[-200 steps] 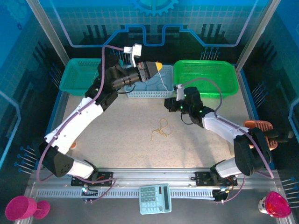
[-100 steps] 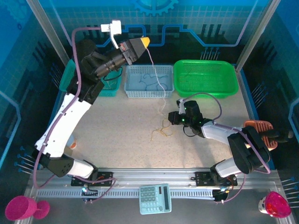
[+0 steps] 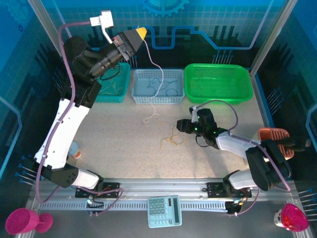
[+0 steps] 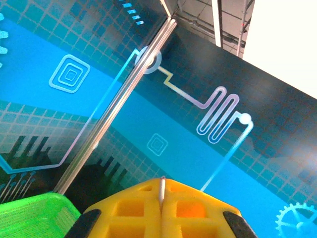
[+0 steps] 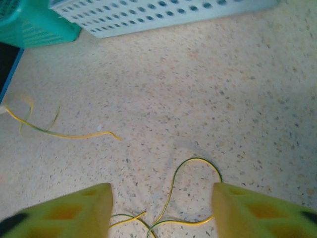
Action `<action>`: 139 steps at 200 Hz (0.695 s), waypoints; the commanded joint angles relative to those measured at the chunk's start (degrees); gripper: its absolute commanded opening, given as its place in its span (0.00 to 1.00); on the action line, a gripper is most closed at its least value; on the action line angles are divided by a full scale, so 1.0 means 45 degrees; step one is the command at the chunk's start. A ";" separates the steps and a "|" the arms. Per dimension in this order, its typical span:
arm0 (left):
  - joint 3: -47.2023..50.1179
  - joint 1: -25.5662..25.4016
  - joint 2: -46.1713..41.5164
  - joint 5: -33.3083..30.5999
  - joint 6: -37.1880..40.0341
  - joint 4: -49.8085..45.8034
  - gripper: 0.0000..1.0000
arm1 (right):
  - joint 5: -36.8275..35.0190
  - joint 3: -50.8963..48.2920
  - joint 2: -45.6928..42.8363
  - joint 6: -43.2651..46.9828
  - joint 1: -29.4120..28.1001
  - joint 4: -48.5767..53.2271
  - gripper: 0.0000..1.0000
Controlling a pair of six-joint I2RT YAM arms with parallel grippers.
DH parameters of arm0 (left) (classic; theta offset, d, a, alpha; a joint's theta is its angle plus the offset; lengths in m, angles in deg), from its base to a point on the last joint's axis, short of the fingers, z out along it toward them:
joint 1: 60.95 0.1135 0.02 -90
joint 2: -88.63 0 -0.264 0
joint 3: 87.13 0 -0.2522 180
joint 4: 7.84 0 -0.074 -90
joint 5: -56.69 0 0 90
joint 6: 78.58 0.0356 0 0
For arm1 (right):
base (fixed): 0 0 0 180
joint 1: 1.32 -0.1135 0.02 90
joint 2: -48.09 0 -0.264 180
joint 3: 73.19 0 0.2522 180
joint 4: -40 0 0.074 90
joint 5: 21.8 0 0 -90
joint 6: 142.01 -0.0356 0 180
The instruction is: Untangle the cables
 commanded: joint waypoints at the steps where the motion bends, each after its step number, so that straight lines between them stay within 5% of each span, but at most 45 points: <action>1: -0.0026 0.0020 -0.0058 0.0442 -0.0571 0.0306 0.00 | 0.0465 0.0741 -0.1158 0.0205 -0.0183 0.0657 0.73; 65: 0.0246 -0.0057 0.0209 0.0814 -0.1468 0.1134 0.00 | 0.1157 0.3080 -0.2964 0.1031 -0.0807 0.1734 0.93; 139: -0.0484 -0.0802 0.0822 0.0838 -0.1686 0.1287 0.00 | -0.0435 0.4898 0.0279 0.0717 -0.1909 -0.0680 0.96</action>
